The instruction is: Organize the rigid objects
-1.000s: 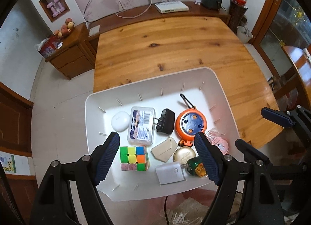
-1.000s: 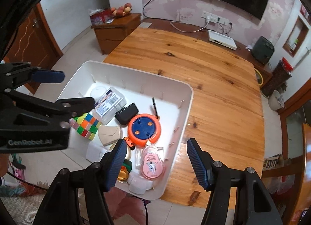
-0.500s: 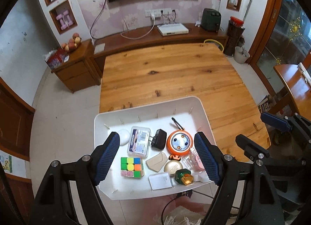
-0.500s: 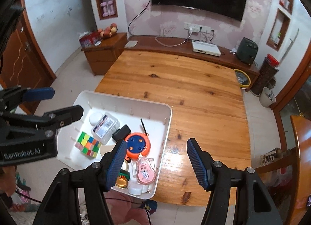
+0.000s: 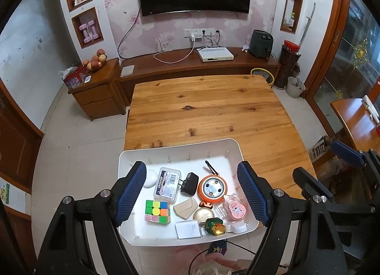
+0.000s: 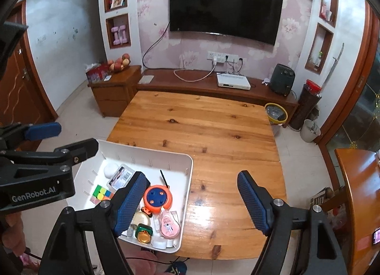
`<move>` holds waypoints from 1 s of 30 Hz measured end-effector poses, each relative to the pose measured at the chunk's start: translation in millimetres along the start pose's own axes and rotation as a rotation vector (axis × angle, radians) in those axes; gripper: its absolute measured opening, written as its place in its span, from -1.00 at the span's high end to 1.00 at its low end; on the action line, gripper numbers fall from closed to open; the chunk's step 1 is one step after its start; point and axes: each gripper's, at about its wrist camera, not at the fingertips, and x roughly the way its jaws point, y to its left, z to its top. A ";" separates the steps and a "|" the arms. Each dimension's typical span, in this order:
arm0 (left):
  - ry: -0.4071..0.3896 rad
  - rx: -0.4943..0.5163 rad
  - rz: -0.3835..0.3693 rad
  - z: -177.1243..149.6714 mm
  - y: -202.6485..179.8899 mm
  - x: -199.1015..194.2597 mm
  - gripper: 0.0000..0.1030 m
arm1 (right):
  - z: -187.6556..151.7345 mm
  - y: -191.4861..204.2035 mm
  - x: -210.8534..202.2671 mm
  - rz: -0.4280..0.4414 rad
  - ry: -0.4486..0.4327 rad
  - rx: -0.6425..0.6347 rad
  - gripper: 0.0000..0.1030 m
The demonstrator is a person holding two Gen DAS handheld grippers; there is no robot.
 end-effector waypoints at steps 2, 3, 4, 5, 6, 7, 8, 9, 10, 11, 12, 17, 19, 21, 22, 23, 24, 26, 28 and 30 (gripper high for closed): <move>-0.009 -0.001 0.008 0.3 -0.4 -2.4 -0.58 | 1.6 -0.7 -1.9 -0.011 -0.008 0.008 -0.55; -0.014 -0.001 0.011 0.4 -0.5 -3.7 -0.58 | 2.3 -1.7 -2.3 -0.014 -0.009 0.015 -0.55; -0.019 -0.003 0.014 0.4 -0.4 -4.9 -0.58 | 3.0 -2.5 -2.2 -0.016 -0.009 0.022 -0.55; -0.024 -0.004 0.017 1.0 -0.5 -5.9 -0.58 | 3.2 -3.7 -2.5 -0.018 -0.010 0.029 -0.55; -0.026 -0.006 0.018 -0.3 -1.0 -6.9 -0.58 | 2.6 -3.9 -3.7 -0.022 -0.011 0.034 -0.55; -0.028 -0.009 0.019 0.0 -1.0 -7.6 -0.58 | 2.5 -5.2 -5.4 -0.027 -0.015 0.040 -0.55; -0.028 -0.010 0.020 -0.1 -1.0 -8.1 -0.58 | 2.5 -5.8 -6.7 -0.030 -0.018 0.042 -0.55; -0.027 -0.009 0.020 -0.5 -0.9 -8.5 -0.58 | 1.8 -4.6 -8.7 -0.034 -0.023 0.044 -0.55; -0.027 -0.008 0.018 -0.6 -0.3 -8.5 -0.58 | 1.8 -5.0 -10.2 -0.041 -0.027 0.046 -0.55; -0.026 -0.010 0.018 -0.7 0.0 -9.2 -0.58 | 1.2 -5.5 -11.3 -0.045 -0.028 0.048 -0.55; -0.025 -0.012 0.018 -1.2 0.2 -9.8 -0.58 | 1.0 -6.1 -11.7 -0.047 -0.027 0.052 -0.55; -0.020 -0.024 0.022 -2.4 2.0 -10.9 -0.58 | -0.5 -6.7 -11.3 -0.058 -0.006 0.075 -0.55; -0.018 -0.027 0.028 -3.4 2.3 -11.1 -0.58 | -1.1 -7.1 -10.2 -0.061 0.003 0.082 -0.55; -0.016 -0.031 0.035 -3.9 2.4 -11.3 -0.58 | -1.6 -8.1 -9.7 -0.066 0.010 0.089 -0.55; -0.016 -0.035 0.036 -4.2 2.4 -11.7 -0.58 | -1.7 -8.7 -9.8 -0.069 0.012 0.092 -0.55; -0.016 -0.039 0.035 -4.6 2.8 -12.3 -0.58 | -1.8 -9.2 -11.0 -0.074 0.011 0.094 -0.55; -0.017 -0.043 0.035 -5.1 2.7 -12.9 -0.58 | -1.7 -9.4 -11.7 -0.078 0.010 0.095 -0.55; -0.022 -0.046 0.037 -5.6 2.2 -14.4 -0.58 | -1.5 -9.3 -13.9 -0.086 0.005 0.096 -0.55; -0.025 -0.048 0.037 -6.2 1.6 -15.9 -0.58 | -1.3 -8.6 -15.7 -0.090 -0.001 0.097 -0.55; -0.028 -0.050 0.038 -6.1 1.2 -16.2 -0.58 | -1.0 -8.1 -16.8 -0.091 -0.003 0.096 -0.55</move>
